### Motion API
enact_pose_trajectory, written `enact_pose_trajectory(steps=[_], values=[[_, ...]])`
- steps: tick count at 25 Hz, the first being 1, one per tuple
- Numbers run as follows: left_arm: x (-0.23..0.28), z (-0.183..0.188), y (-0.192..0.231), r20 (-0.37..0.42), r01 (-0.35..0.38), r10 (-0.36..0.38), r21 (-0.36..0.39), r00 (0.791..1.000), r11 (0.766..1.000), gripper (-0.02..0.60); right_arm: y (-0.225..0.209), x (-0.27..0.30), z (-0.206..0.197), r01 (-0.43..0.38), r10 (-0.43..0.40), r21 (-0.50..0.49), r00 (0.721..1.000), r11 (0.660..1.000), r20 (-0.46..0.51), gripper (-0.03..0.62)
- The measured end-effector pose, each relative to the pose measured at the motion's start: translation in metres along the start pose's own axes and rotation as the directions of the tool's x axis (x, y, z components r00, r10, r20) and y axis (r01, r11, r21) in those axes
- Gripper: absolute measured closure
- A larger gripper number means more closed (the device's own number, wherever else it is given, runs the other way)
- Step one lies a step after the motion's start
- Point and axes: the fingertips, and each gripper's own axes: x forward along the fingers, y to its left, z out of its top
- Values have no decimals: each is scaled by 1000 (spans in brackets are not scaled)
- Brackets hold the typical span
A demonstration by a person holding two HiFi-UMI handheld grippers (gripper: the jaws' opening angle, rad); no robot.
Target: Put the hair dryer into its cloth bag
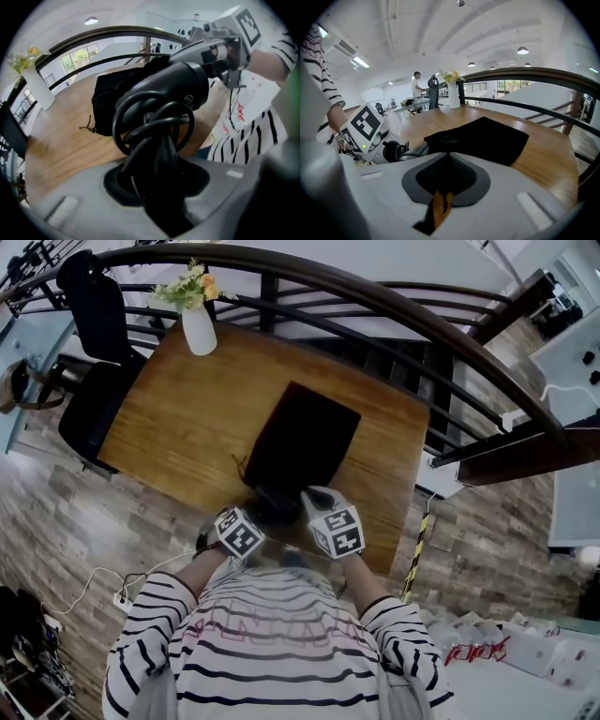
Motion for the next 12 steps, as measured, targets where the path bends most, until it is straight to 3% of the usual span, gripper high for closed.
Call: enact_pose_trajectory(steps=[12], values=[[4,21,11,-43,-31,28,-67,999,997,428,-7,-10,10,8,-10,35,999,999,51,585]])
